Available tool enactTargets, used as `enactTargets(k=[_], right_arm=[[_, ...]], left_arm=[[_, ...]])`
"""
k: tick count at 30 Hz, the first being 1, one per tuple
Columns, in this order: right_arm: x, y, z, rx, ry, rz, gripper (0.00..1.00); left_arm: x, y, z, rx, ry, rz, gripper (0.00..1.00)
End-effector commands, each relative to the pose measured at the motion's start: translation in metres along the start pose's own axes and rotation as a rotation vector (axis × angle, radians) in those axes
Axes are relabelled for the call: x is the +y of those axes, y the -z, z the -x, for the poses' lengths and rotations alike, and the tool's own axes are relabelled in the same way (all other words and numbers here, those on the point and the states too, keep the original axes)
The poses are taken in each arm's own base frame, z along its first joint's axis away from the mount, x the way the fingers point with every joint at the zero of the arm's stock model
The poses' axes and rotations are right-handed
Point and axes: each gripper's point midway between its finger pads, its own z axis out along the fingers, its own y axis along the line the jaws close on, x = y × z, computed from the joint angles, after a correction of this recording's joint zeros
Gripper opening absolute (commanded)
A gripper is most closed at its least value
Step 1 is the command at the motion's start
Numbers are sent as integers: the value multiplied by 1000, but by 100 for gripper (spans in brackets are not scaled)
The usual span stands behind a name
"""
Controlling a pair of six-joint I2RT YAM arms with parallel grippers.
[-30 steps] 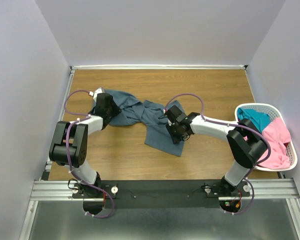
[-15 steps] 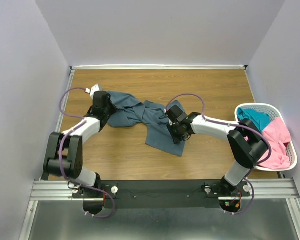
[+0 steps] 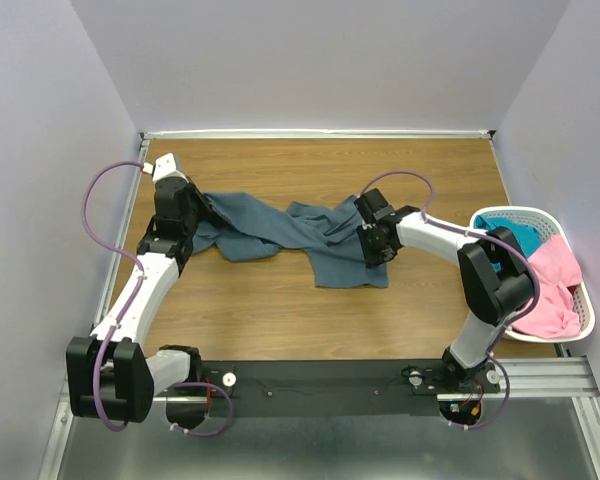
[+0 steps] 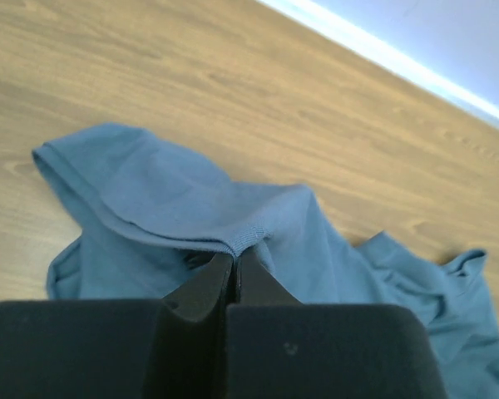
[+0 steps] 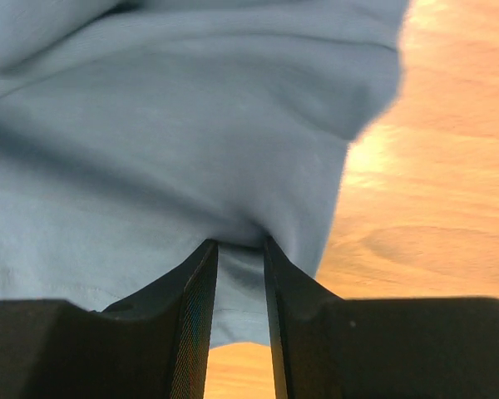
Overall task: Fold and stack the t-shirts
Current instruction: Flatten the tshirt out
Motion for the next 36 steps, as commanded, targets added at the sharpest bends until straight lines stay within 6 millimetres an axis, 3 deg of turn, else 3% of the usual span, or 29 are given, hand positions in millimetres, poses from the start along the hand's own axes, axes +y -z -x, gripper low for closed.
enactTargets(k=[1, 4, 6, 9, 15, 24, 29, 36], right_arm=[[-16, 6, 4, 13, -11, -69, 37], [-16, 27, 15, -58, -59, -65, 42], [-23, 38, 9, -70, -98, -91, 51], [-29, 38, -11, -35, -135, -122, 59], [-26, 28, -41, 44, -213, -103, 59], [-16, 20, -49, 85, -235, -60, 55], [-8, 15, -63, 140, -248, -18, 54], [-12, 5, -88, 213, -264, -48, 54]], left_arm=[[8, 6, -12, 36, -67, -3, 0], [7, 5, -19, 46, -64, -27, 0], [2, 7, -20, 53, -64, -54, 0], [-1, 10, -15, 42, -71, -70, 0], [-3, 20, -8, 6, -61, -84, 0], [-5, 23, -5, -1, -61, -96, 0], [-5, 23, -4, -6, -61, -97, 0], [-5, 23, -5, 0, -60, -99, 0]])
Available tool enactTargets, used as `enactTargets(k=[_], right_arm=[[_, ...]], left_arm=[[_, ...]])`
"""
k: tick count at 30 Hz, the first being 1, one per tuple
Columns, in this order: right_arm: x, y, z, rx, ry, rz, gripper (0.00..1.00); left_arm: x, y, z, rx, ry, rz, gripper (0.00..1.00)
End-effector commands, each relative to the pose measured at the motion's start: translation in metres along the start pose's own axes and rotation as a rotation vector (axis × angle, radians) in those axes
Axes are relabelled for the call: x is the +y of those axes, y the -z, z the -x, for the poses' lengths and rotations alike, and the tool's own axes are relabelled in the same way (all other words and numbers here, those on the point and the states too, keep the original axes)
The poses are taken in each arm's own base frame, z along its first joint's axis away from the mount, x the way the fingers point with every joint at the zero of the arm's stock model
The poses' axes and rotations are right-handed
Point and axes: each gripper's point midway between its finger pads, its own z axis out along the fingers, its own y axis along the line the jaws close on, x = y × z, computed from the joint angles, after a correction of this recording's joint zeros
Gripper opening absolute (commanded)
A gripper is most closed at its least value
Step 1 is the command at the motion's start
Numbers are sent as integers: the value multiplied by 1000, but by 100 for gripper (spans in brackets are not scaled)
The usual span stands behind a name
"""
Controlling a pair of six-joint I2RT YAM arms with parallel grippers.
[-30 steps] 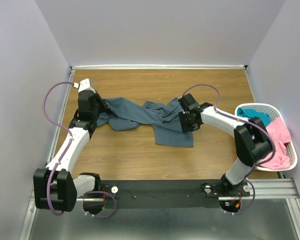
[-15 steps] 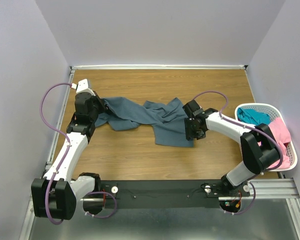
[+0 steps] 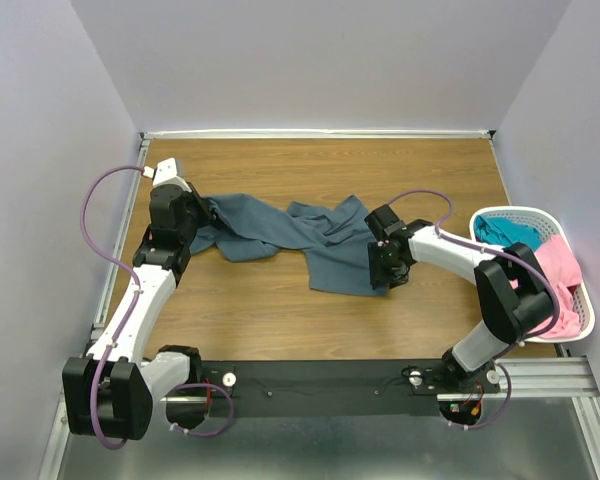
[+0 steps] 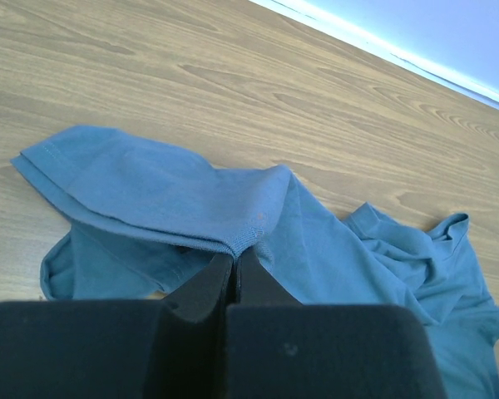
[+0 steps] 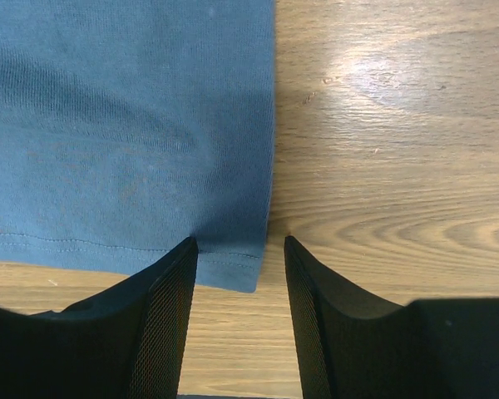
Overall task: Fold and stack the t-shirts
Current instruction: Flatten the tshirt out
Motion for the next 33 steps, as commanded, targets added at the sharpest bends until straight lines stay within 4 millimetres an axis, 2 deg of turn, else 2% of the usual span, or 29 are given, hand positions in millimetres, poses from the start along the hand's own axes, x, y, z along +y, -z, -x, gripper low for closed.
enactTargets(k=[1, 4, 6, 8, 10, 12, 16, 17, 18, 19, 20, 21, 22, 23, 24, 25, 26, 28, 29, 30, 31, 32, 33], right_arm=[[-9, -17, -28, 97, -26, -34, 54], [-10, -20, -32, 114, -26, -44, 48], [-10, -22, -37, 127, -24, -47, 41], [-10, -24, -40, 139, -21, -47, 32], [-9, -24, -40, 139, -17, -39, 18], [-7, -21, -33, 110, -14, -32, 1], [-7, -1, 11, -55, -10, -52, 0], [-6, 8, 24, -104, -4, -48, 1], [-5, 22, 49, -171, -25, -43, 1], [-6, 32, 65, -213, -35, -36, 1], [-14, 45, 84, -266, -60, -35, 0], [-21, 55, 101, -312, -79, -51, 1], [-22, 79, 132, -395, -92, -39, 1], [-37, 88, 150, -432, -133, -57, 0], [-42, 101, 168, -474, -152, -56, 1], [-57, 127, 198, -553, -197, -56, 0], [-62, 143, 215, -600, -216, -47, 1], [-73, 168, 244, -665, -249, -26, 1], [-80, 208, 270, -767, -273, -9, 0], [-83, 226, 281, -812, -281, 3, 0], [-86, 245, 291, -859, -278, 6, 1], [-86, 282, 304, -947, -280, 21, 1], [-90, 303, 308, -998, -285, 12, 0]], left_arm=[[-2, 4, 3, -17, -9, -21, 0], [-1, 3, 2, -13, -9, -18, 0], [0, 3, 2, -12, -9, -16, 0], [0, 4, 2, -15, -9, -17, 0], [0, 4, 2, -13, -9, -15, 0], [1, 2, -1, -8, -6, -15, 0], [4, 1, 0, -2, 0, 3, 0], [1, 2, 10, -14, 1, 3, 0], [1, 2, 19, -28, 4, 8, 0], [-3, 2, 28, -39, 3, 3, 0], [-8, 2, 49, -66, 8, 0, 0], [-12, 1, 62, -82, 15, -2, 0], [-15, 0, 75, -97, 23, -3, 0], [-20, -3, 102, -128, 34, -5, 0], [-23, -5, 116, -143, 51, -13, 0], [-42, -9, 136, -143, 79, -71, 0], [-36, -10, 155, -163, 104, -66, 0], [-52, -8, 182, -183, 124, -120, 0], [-64, -2, 212, -222, 134, -147, 0], [-72, 4, 228, -244, 133, -163, 0], [-86, 20, 258, -297, 123, -197, 0], [-93, 30, 271, -325, 113, -217, 0], [-101, 42, 284, -354, 104, -240, 0]])
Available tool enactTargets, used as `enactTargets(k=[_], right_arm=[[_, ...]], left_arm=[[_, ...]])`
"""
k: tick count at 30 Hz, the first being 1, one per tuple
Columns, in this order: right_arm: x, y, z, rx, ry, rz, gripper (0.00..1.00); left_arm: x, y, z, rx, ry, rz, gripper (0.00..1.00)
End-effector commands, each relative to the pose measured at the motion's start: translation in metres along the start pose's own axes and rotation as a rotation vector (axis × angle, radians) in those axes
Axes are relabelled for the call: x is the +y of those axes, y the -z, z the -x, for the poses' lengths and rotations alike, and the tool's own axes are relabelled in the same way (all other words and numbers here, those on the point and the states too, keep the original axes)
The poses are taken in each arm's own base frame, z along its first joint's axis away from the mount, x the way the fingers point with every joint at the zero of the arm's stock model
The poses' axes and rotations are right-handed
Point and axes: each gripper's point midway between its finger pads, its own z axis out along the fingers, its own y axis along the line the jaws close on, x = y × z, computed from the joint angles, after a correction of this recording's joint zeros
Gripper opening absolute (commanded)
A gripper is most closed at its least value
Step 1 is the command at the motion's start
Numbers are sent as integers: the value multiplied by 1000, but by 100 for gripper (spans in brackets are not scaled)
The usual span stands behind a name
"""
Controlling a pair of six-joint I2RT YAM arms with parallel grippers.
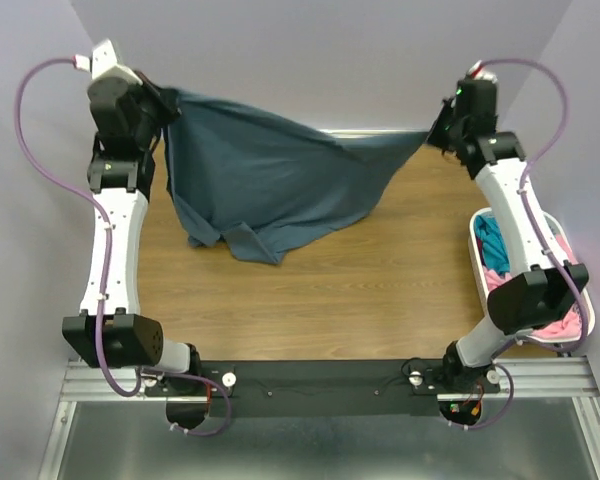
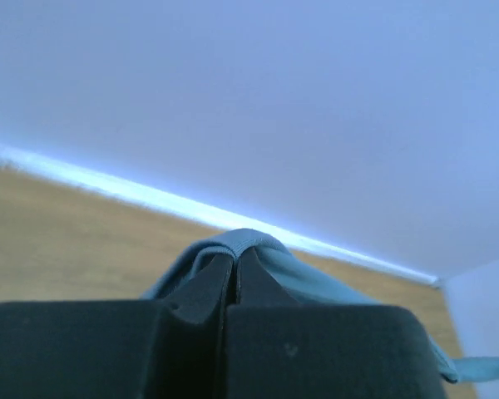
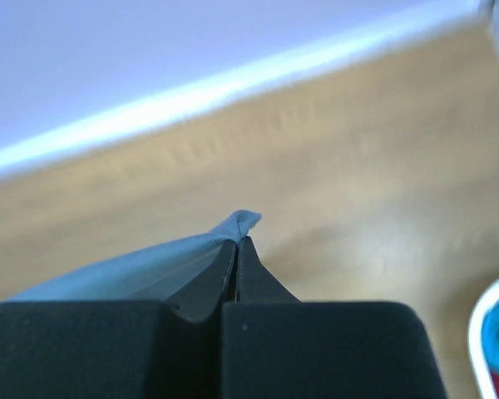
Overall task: Fold and stack the t-shirts
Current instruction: Flatten the tshirt out
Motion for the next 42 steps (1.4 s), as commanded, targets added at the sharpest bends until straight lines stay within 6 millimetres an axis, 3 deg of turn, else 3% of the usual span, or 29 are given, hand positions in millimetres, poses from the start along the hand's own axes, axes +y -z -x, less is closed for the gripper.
enactTargets(k=[1, 4, 5, 7, 8, 9, 11, 12, 14, 17, 21, 24, 29, 31, 32, 33, 34, 35, 37, 38, 41, 42], right_arm=[[9, 44, 88, -230, 30, 18, 1], [5, 88, 130, -364, 34, 8, 0], [1, 116, 144, -425, 44, 5, 1], [-7, 145, 157, -497, 49, -11, 0], [-9, 161, 162, -529, 64, -11, 1], [-14, 194, 173, -598, 54, -4, 0], [-22, 225, 178, -657, 72, -9, 0], [-28, 256, 182, -713, 65, -4, 0], [-33, 284, 186, -764, 91, -6, 0], [-43, 334, 190, -855, 107, 5, 1], [-51, 379, 197, -948, 127, 2, 1], [-49, 387, 204, -969, 155, 1, 1], [-42, 350, 209, -910, 200, -29, 0], [-33, 314, 211, -849, 235, -38, 1], [-32, 301, 210, -828, 247, -45, 0], [-27, 275, 210, -785, 260, -56, 1], [-24, 261, 209, -762, 274, -57, 1], [-22, 244, 206, -735, 298, -61, 1], [-15, 200, 202, -682, 321, -73, 1], [-15, 170, 190, -629, 353, -87, 1], [-8, 91, 168, -534, 395, -105, 1], [-8, 65, 157, -499, 414, -113, 0]], left_arm=[[-56, 37, 70, -114, -1, -150, 0], [-86, 86, 112, -239, -34, -236, 0], [-99, 116, 127, -308, -47, -281, 0], [-108, 148, 136, -370, -68, -329, 0], [-115, 179, 142, -429, -78, -365, 0], [-117, 194, 144, -456, -84, -379, 0], [-120, 222, 145, -504, -120, -397, 0], [-121, 245, 145, -534, -138, -409, 0], [-124, 276, 142, -569, -196, -431, 0], [-124, 305, 132, -585, -232, -451, 0], [-120, 316, 123, -579, -226, -452, 0], [-116, 309, 117, -544, -216, -438, 0], [-107, 286, 119, -512, -220, -372, 0], [-96, 251, 107, -439, -226, -325, 0], [-83, 218, 91, -357, -229, -276, 0], [-75, 200, 81, -312, -228, -249, 0], [-67, 184, 73, -278, -225, -222, 0], [-51, 154, 55, -234, -211, -177, 0], [-28, 126, 40, -229, -185, -97, 0], [-10, 97, 17, -190, -166, -62, 0], [17, 52, -25, -90, -145, -3, 0], [35, 22, -56, -14, -133, 31, 0]])
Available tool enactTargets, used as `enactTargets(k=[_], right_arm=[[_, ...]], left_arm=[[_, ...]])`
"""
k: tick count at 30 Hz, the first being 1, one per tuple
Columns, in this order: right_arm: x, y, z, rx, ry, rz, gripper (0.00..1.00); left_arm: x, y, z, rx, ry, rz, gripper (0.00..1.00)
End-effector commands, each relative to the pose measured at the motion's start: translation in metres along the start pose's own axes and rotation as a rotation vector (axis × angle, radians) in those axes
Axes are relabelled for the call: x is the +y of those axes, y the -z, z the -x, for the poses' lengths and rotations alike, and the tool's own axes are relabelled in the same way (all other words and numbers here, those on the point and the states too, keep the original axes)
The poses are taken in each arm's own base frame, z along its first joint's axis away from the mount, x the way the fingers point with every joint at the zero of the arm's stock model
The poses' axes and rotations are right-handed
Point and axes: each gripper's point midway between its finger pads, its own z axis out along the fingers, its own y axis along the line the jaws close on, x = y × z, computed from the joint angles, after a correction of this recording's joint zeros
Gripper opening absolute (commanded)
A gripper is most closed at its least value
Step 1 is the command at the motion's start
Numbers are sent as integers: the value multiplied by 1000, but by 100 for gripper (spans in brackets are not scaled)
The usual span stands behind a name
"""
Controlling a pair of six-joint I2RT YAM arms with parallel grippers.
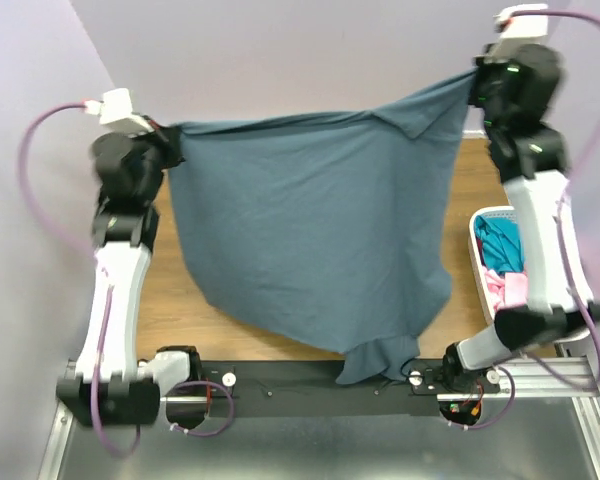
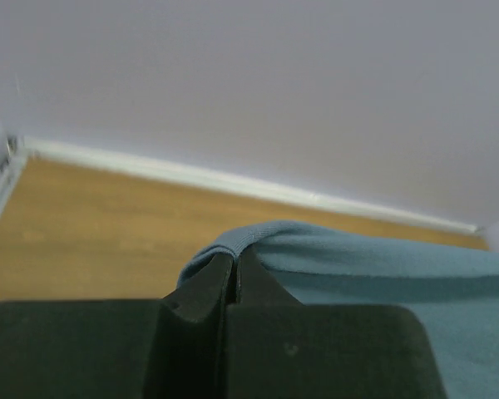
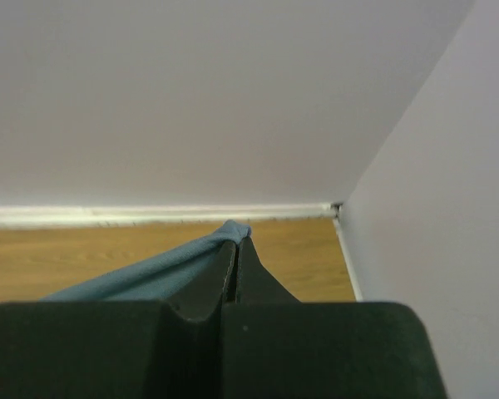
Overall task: Fold and stack the t-shirts
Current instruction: Flatten the tshirt out, then fold the tshirt
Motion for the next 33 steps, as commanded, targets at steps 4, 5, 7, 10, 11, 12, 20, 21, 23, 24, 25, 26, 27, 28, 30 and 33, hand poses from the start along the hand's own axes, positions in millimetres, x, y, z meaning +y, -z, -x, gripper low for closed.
enactTargets(k=[4, 5, 7, 10, 11, 12, 20, 21, 23, 24, 25, 26, 27, 28, 30, 33], right_arm=[[37, -113, -150, 217, 134, -45, 0], [48, -132, -192, 287, 160, -35, 0], [58, -152, -220, 315, 166, -18, 1], [76, -180, -289, 409, 192, 7, 0], [80, -187, -292, 406, 191, 10, 0], [83, -195, -321, 447, 205, 16, 1], [93, -218, -360, 477, 219, 45, 0], [92, -218, -361, 479, 217, 44, 0], [92, -216, -355, 473, 206, 49, 0], [91, -215, -352, 471, 198, 51, 0], [94, -210, -347, 468, 188, 64, 1], [93, -208, -344, 465, 184, 65, 1], [93, -205, -340, 463, 180, 70, 1], [93, -203, -338, 463, 173, 72, 0], [90, -193, -331, 468, 161, 72, 1], [88, -179, -335, 498, 138, 74, 1]], left_arm=[[86, -100, -156, 284, 51, 213, 0], [102, -116, -188, 350, 55, 242, 0], [122, -132, -213, 388, 43, 304, 0], [140, -162, -256, 469, 43, 324, 0], [144, -168, -265, 488, 46, 326, 0], [149, -179, -279, 515, 47, 329, 0], [161, -198, -303, 559, 54, 337, 0], [161, -199, -302, 554, 52, 337, 0], [166, -200, -300, 550, 56, 344, 0], [162, -200, -299, 555, 68, 321, 0], [163, -201, -297, 552, 73, 318, 0], [163, -200, -294, 551, 77, 317, 0], [164, -200, -292, 549, 77, 318, 0], [164, -199, -291, 550, 76, 319, 0], [165, -196, -289, 557, 79, 322, 0], [166, -195, -288, 571, 83, 322, 0]])
